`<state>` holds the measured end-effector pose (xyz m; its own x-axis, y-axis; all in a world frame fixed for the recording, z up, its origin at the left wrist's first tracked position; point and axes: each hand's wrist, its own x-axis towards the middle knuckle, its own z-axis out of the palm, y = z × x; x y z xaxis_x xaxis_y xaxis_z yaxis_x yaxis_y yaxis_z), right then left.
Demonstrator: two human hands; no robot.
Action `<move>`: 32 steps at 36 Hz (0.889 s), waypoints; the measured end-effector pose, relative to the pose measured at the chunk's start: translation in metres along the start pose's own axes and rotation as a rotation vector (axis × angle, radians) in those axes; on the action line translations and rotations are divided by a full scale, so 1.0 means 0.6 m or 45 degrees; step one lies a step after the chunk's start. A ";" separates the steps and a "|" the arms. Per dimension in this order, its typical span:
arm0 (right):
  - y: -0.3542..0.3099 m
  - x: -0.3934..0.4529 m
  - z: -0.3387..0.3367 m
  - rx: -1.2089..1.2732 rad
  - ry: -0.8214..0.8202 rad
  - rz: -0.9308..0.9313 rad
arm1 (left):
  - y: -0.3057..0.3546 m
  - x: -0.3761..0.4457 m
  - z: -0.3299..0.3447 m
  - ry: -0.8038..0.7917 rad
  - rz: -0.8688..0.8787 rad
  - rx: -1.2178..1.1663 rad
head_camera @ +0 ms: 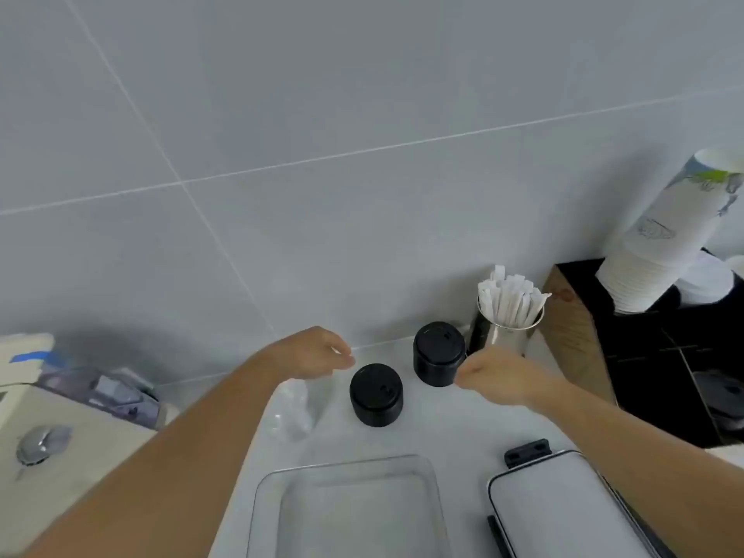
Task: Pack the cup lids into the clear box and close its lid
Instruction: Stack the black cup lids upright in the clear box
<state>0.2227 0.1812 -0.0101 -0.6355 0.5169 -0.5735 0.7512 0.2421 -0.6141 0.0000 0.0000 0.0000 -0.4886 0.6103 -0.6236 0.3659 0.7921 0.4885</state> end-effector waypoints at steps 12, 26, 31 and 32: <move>0.086 0.075 0.057 1.169 0.233 0.339 | 0.058 0.087 0.044 0.033 -0.056 -0.511; 0.085 0.112 0.100 1.739 0.170 0.386 | 0.136 0.194 0.116 -0.043 -0.123 -0.436; 0.080 0.117 0.103 1.797 0.197 0.382 | 0.155 0.205 0.132 -0.101 -0.184 -0.459; 0.080 0.118 0.105 1.802 0.200 0.383 | 0.156 0.207 0.134 -0.106 -0.200 -0.459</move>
<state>0.2024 0.1780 -0.1143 -0.3934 0.5063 -0.7674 -0.0104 -0.8371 -0.5470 0.0370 0.1508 -0.0806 -0.4452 0.4924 -0.7478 -0.0169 0.8304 0.5569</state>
